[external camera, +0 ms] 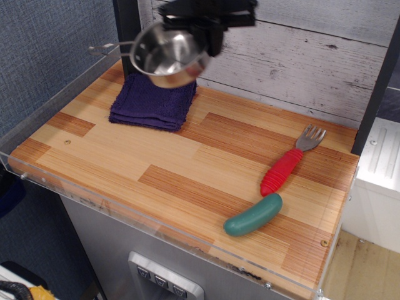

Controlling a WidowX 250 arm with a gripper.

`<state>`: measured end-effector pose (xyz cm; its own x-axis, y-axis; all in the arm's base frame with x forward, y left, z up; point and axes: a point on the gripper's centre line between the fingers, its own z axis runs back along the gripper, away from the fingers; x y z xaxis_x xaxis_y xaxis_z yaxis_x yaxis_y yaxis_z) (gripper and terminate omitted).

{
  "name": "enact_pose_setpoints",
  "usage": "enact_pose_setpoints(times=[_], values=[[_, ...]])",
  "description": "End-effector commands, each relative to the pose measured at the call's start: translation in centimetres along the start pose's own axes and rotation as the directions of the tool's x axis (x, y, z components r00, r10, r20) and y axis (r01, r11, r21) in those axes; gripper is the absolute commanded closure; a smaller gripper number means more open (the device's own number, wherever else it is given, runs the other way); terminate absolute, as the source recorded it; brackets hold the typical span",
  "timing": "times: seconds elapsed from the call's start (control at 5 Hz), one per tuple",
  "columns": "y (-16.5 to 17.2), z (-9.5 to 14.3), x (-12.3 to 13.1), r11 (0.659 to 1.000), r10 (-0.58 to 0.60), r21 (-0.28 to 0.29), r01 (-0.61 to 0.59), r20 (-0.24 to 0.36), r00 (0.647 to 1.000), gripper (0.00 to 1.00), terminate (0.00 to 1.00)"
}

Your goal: Put the pot in front of the cloth.

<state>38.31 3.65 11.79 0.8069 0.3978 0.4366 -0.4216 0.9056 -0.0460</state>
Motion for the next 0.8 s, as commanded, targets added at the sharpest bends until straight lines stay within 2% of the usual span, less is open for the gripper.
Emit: enact_pose_setpoints(times=[0.0,0.2,0.6], values=[[-2.6,-0.3,-2.9,0.994,-0.108,-0.029,0.108,0.007,0.994,1.0,0.0],[-4.1,-1.1,-4.2,0.986,-0.159,-0.048,0.159,-0.011,0.987,1.0,0.0],[-6.2,-3.3,-4.7,0.97,-0.236,-0.061,0.234,-0.026,0.971,1.0,0.0]])
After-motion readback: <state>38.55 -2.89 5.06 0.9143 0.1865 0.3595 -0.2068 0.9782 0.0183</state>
